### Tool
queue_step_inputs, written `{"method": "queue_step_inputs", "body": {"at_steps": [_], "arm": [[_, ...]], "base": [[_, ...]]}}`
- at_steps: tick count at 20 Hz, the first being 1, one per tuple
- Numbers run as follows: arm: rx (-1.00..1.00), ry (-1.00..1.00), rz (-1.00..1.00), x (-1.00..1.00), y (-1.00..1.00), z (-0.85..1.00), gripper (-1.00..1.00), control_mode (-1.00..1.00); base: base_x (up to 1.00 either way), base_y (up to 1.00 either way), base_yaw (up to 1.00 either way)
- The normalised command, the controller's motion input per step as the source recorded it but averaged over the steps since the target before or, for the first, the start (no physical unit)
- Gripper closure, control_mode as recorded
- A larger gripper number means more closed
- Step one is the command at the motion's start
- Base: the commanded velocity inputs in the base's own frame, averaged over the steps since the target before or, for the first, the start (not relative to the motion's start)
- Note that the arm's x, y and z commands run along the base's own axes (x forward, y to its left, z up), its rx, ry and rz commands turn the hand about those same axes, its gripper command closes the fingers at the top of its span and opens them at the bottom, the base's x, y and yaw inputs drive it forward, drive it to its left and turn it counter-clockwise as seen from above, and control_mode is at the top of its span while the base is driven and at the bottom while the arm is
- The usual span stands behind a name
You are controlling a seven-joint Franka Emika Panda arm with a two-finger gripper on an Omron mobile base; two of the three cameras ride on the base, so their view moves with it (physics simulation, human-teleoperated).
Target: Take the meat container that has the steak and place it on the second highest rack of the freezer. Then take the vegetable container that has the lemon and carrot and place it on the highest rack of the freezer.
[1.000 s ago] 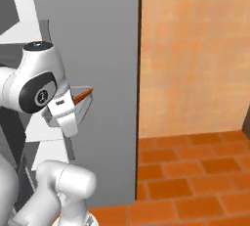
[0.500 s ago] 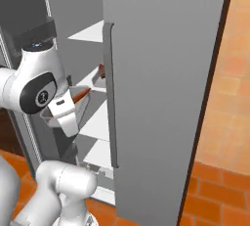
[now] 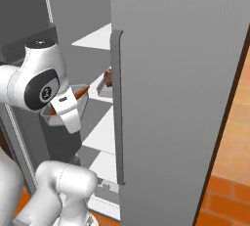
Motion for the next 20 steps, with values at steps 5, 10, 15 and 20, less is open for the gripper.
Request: {"method": "queue_step_inputs", "body": {"at_steps": [5, 10, 15, 20], "arm": [[0.01, -0.01, -0.02, 0.00, 0.03, 0.12, 1.00, -1.00], [0.04, -0.25, -0.07, -0.14, 0.02, 0.91, 1.00, -1.00], [0.03, -0.24, -0.01, 0.36, 0.01, 0.80, 1.00, -1.00], [0.00, -0.14, 0.10, 0.87, 0.31, 0.38, 1.00, -1.00]], "base": [[0.51, 0.19, -0.10], [0.00, 0.00, 0.00], [0.00, 0.00, 0.00], [0.00, 0.00, 0.00]]}}
